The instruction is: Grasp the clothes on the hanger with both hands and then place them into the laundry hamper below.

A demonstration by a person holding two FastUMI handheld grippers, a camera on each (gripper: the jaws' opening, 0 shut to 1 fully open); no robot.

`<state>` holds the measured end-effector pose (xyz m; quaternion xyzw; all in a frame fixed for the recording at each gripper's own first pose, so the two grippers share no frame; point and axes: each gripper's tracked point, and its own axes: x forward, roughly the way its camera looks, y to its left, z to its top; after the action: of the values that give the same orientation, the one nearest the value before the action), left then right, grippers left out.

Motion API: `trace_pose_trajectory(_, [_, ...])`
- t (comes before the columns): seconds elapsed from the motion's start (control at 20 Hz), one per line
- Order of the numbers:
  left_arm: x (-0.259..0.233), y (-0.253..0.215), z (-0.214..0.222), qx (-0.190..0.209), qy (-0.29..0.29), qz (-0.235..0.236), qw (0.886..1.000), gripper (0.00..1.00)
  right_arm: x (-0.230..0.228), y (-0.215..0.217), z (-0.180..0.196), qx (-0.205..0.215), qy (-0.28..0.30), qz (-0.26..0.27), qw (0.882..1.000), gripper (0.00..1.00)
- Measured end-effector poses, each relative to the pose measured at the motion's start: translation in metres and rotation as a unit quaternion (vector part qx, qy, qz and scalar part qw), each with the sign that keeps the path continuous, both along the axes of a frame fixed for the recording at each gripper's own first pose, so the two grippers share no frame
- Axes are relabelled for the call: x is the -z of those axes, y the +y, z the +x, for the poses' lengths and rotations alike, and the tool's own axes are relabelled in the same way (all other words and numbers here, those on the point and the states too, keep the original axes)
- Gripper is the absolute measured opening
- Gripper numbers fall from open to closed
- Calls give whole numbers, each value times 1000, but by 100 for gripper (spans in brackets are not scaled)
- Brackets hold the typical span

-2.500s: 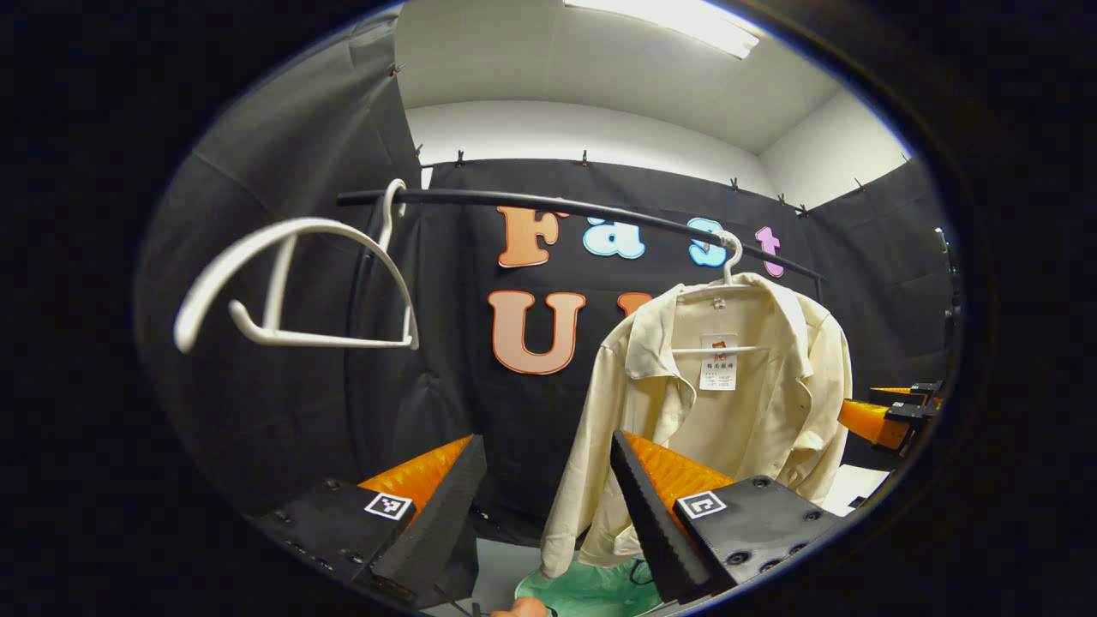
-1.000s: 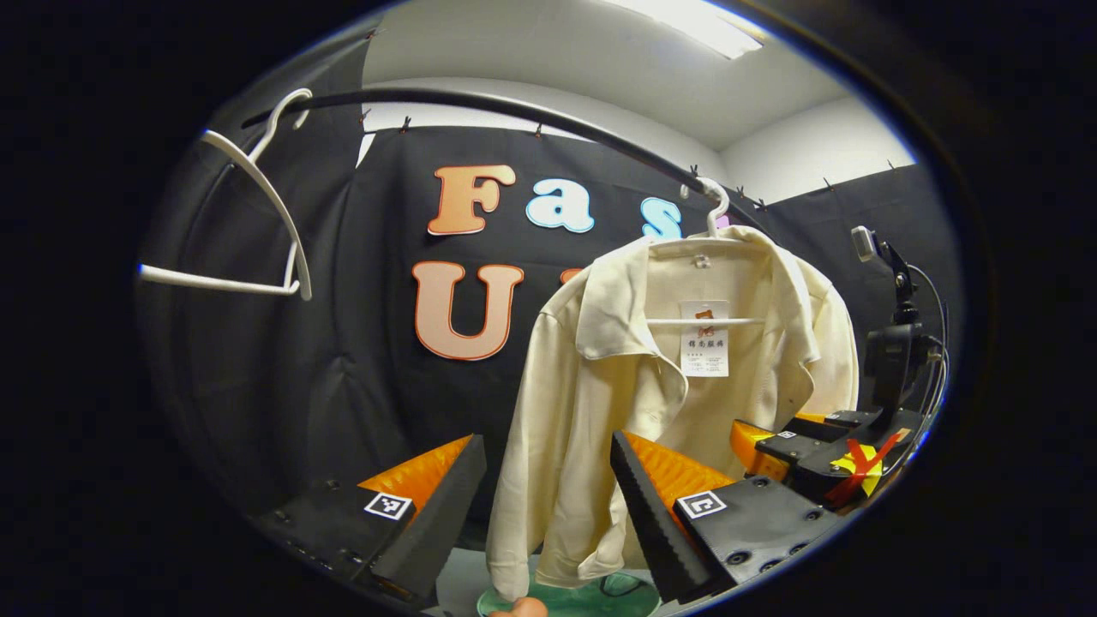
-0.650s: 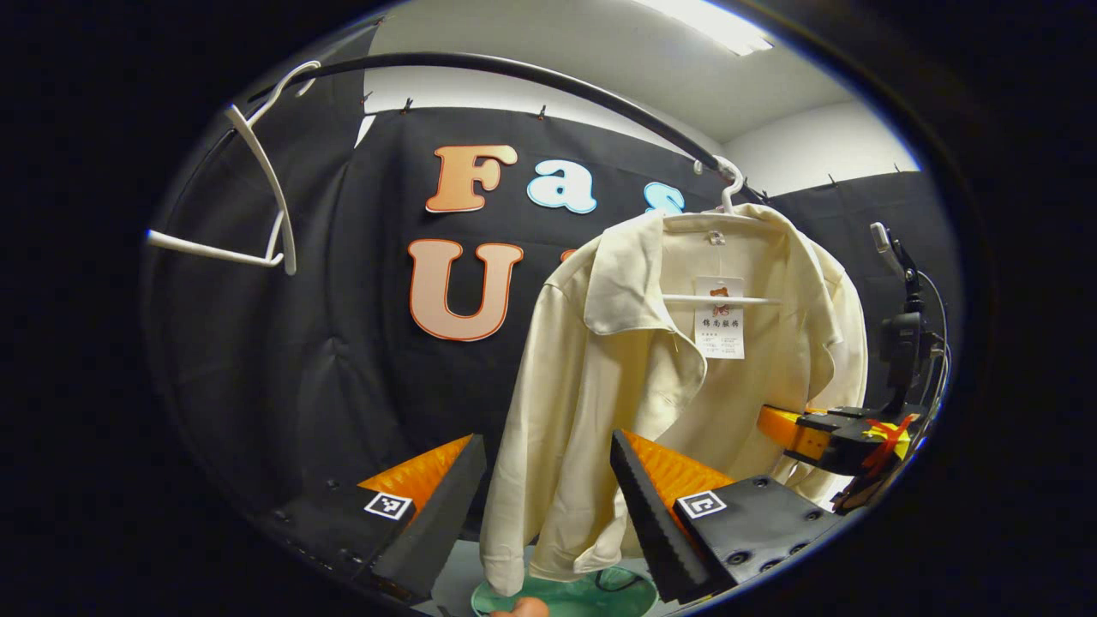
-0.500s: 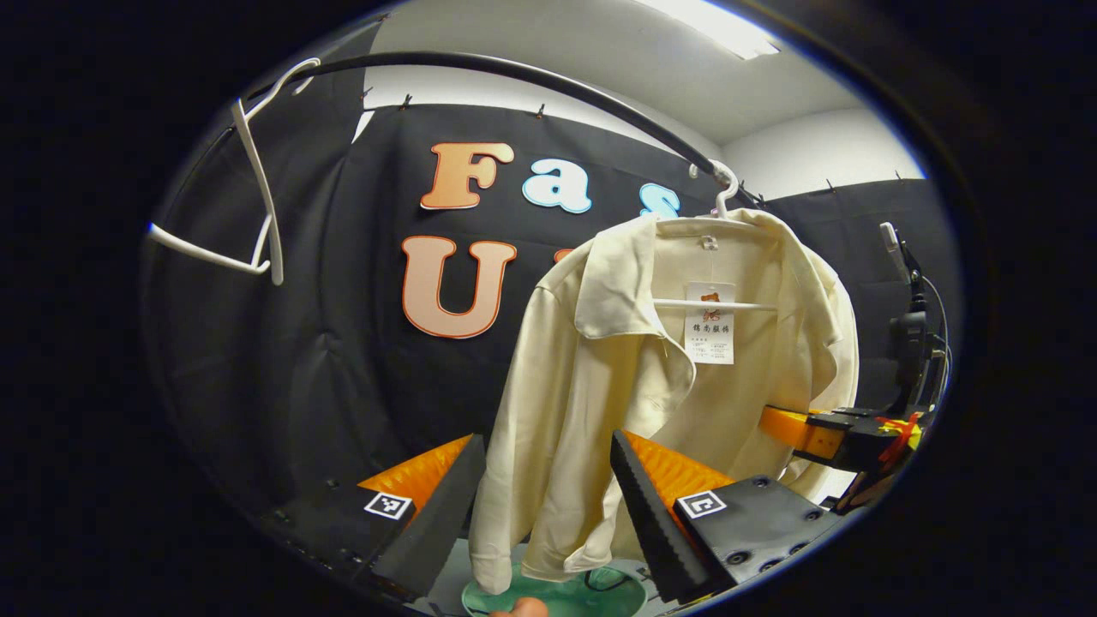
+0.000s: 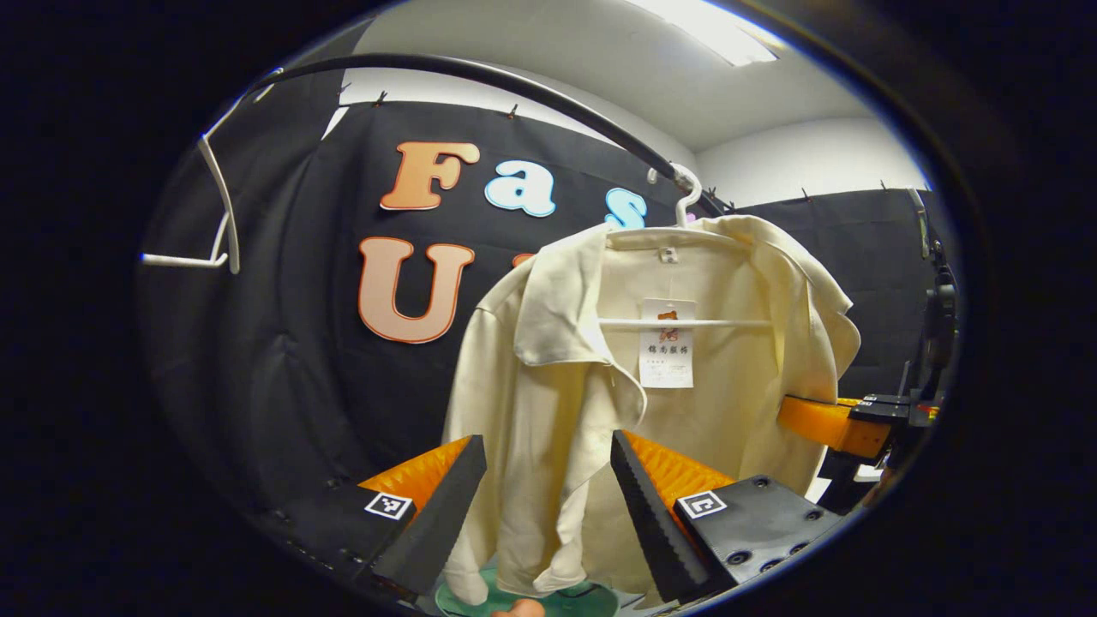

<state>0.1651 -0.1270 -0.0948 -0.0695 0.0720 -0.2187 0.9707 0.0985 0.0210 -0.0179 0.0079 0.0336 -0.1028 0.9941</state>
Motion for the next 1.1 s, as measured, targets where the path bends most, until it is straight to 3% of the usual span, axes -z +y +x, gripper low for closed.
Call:
trace_pose_trajectory(0.15, [-8, -27, 7, 31, -4, -15, 999, 97, -14, -3, -7, 0, -8, -1, 1000, 8])
trace_pose_trajectory(0.2, [-9, -29, 13, 25, -4, -13, 1000, 100, -18, -4, -10, 0, -12, -3, 1000, 8])
trace_pose_trajectory(0.4, [6, -27, 42, -19, 12, 13, 1000, 97, -33, -11, -22, 4, -25, -13, 1000, 8])
trace_pose_trajectory(0.55, [31, -33, 56, -19, 56, 12, 998, 100, -45, -16, -29, 6, -33, -18, 999, 8])
trace_pose_trajectory(0.6, [35, -35, 59, -15, 68, 12, 998, 96, -49, -17, -30, 5, -36, -19, 999, 8])
trace_pose_trajectory(0.65, [40, -35, 63, -17, 73, 15, 997, 89, -54, -19, -31, 5, -39, -19, 999, 8])
trace_pose_trajectory(0.7, [41, -30, 67, -26, 76, 21, 997, 75, -58, -21, -34, 6, -42, -21, 999, 8])
trace_pose_trajectory(0.75, [42, -28, 69, -31, 77, 27, 996, 51, -64, -23, -37, 9, -46, -23, 999, 8])
trace_pose_trajectory(0.8, [44, -27, 72, -32, 80, 34, 996, 45, -68, -26, -38, 11, -51, -25, 998, 8])
trace_pose_trajectory(0.85, [47, -27, 73, -30, 79, 38, 996, 30, -72, -29, -40, 14, -55, -26, 998, 8])
trace_pose_trajectory(0.95, [44, -27, 73, -26, 76, 44, 996, 25, -78, -34, -42, 17, -62, -22, 998, 8])
trace_pose_trajectory(1.0, [46, -19, 72, -42, 79, 56, 994, 28, -80, -35, -42, 18, -63, -20, 998, 8])
trace_pose_trajectory(1.05, [47, -19, 72, -45, 79, 62, 994, 11, -82, -37, -42, 17, -63, -18, 998, 8])
trace_pose_trajectory(1.1, [44, -20, 72, -41, 82, 64, 994, 12, -82, -39, -39, 18, -63, -16, 998, 8])
